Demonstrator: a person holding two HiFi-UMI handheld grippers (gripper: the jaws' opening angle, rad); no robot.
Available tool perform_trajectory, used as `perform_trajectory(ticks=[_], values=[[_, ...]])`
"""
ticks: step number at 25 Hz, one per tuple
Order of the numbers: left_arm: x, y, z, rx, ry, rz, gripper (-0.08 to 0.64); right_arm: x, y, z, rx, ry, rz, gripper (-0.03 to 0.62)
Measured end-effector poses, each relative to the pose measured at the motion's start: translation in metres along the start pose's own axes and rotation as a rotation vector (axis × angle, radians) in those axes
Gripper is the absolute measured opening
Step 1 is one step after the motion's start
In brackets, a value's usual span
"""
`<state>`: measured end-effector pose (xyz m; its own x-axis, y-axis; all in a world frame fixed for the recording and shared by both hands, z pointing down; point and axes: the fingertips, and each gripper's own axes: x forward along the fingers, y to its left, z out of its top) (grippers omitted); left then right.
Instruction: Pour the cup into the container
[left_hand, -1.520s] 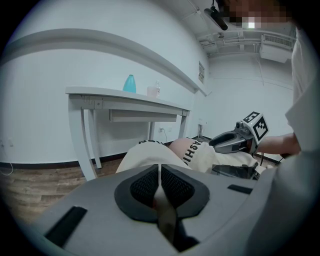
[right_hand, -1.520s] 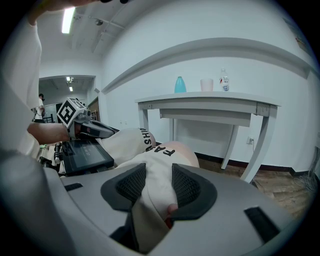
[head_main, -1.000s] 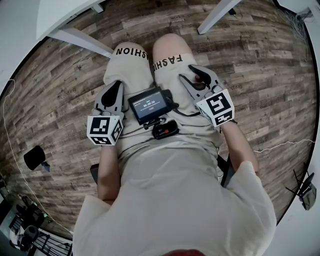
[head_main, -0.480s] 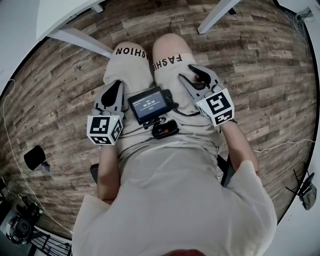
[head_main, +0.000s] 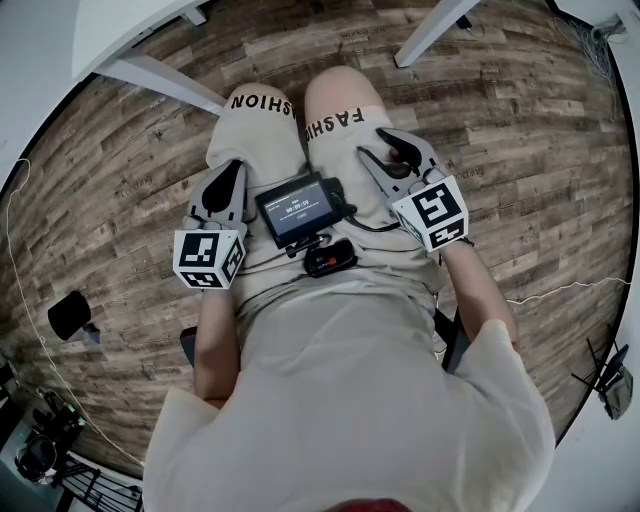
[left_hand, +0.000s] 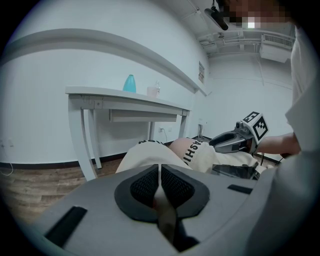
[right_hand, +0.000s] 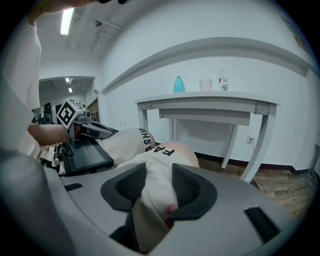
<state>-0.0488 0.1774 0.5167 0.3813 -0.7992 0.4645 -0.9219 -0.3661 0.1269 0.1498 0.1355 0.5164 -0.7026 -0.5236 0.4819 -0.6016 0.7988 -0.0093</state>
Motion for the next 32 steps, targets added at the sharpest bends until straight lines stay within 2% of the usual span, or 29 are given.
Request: perform_trajectory(ticks=[27,30,32], values=[[-0.0009,-0.0006,0.0003,0.001,0.0,0.002,0.014,-0.0006,-0.0004,-0.0002,0.005,-0.004,0.003,0.167],[-0.0011,-0.0007,0.0003,0.001,0.0,0.001,0.014,-0.0012,0.0021,0.0007,-0.031,-0.001,0.005,0.167],[-0.0012,-0.0005,0.0004,0.001,0.0,0.001,0.014,-0.0016,0.0083,0.0038,-0.094,0.007,0.002,0.122]])
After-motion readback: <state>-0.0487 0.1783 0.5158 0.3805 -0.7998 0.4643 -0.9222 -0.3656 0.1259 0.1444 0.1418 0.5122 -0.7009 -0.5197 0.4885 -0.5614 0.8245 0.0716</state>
